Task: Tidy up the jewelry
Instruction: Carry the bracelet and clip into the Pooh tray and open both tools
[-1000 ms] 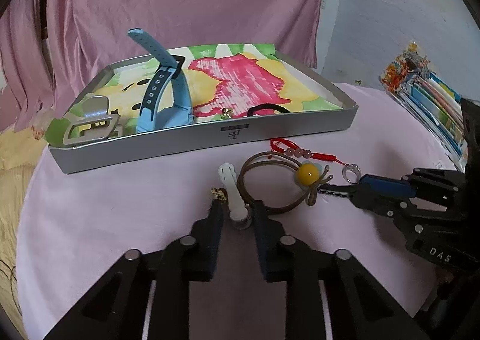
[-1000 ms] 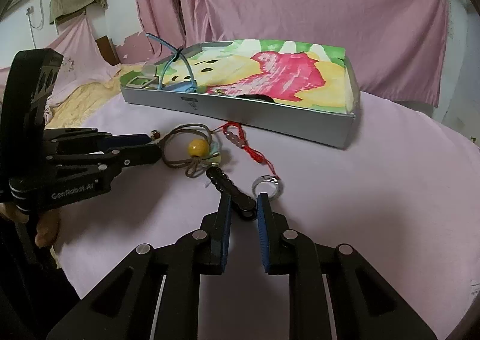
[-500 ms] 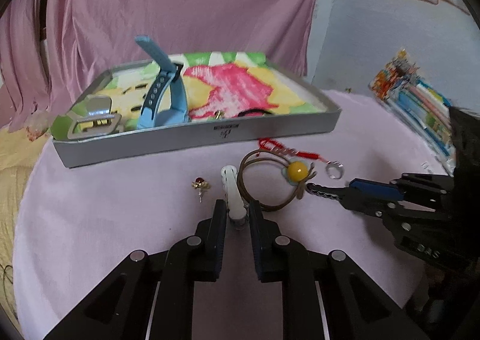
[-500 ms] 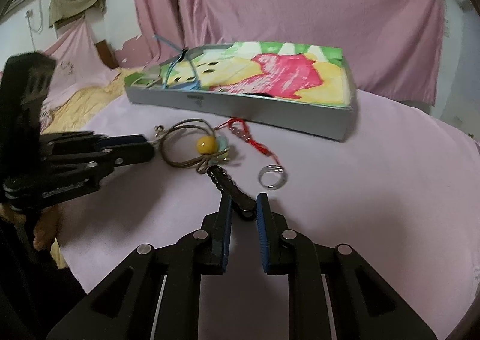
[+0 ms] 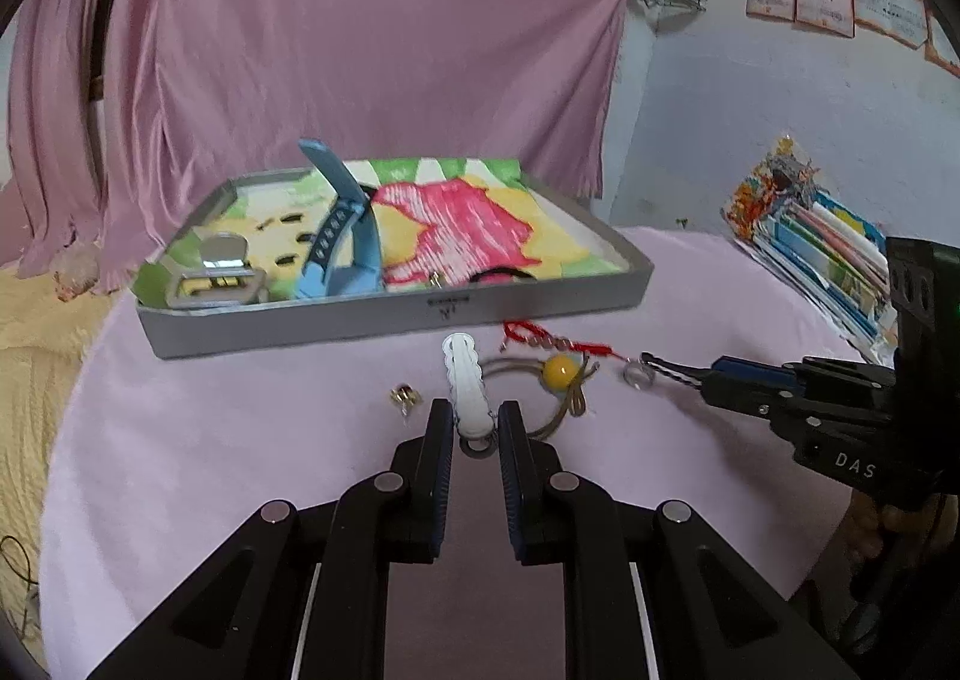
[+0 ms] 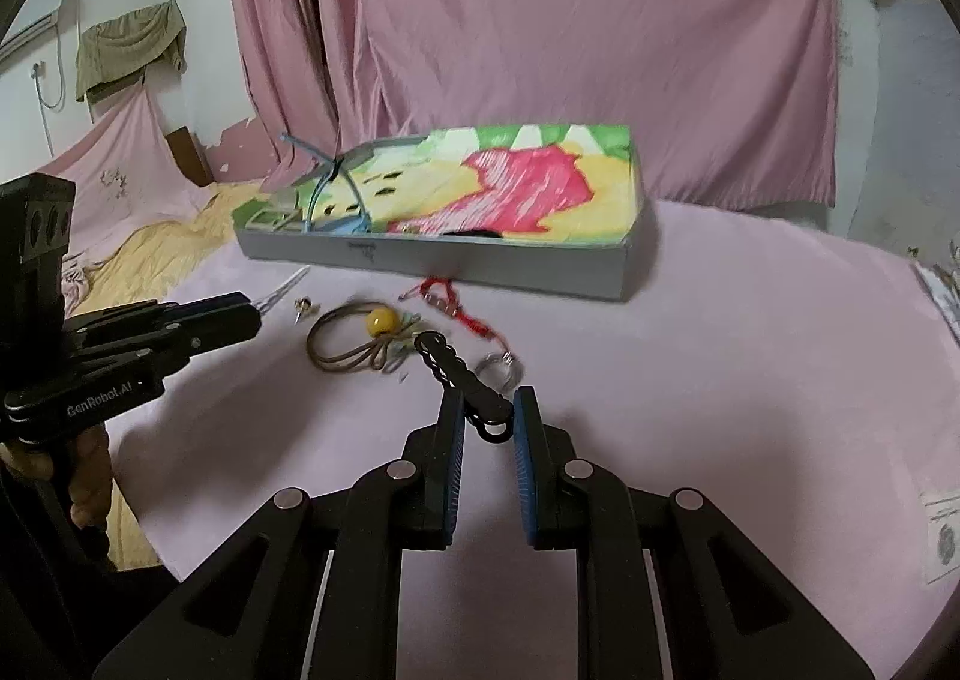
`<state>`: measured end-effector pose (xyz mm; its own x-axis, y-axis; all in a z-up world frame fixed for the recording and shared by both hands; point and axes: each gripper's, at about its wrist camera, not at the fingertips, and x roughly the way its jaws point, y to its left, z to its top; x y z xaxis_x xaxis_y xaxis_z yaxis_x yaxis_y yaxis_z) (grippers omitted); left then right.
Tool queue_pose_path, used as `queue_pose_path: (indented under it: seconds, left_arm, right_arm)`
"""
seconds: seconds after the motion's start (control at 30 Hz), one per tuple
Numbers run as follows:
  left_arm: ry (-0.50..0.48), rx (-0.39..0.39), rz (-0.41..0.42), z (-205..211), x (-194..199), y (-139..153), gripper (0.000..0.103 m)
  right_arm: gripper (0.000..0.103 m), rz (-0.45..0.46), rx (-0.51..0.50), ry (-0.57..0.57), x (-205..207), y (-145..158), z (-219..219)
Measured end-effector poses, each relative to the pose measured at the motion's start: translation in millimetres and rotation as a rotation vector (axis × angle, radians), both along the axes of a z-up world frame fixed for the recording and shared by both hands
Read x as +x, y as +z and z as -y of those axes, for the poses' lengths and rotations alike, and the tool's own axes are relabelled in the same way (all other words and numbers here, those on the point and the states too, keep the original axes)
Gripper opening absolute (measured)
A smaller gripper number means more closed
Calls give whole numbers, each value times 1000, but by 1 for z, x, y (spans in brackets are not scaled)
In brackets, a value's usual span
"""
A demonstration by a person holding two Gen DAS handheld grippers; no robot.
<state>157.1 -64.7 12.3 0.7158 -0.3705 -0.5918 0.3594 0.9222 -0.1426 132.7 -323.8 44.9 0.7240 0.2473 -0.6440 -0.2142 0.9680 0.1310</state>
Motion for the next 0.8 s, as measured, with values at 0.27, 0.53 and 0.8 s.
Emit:
queue_pose_path:
  seconds: [0.27, 0.53, 0.8]
  left_arm:
    - [25, 2, 55, -1, 19, 16, 14]
    - [41, -18, 36, 7, 65, 24, 14]
    - [20, 0, -10, 19, 91, 11, 14]
  right_arm:
    - [14, 52, 24, -11, 19, 16, 7]
    - [14, 86, 24, 8, 72, 30, -5]
    - [14, 11, 14, 27, 112, 12, -19]
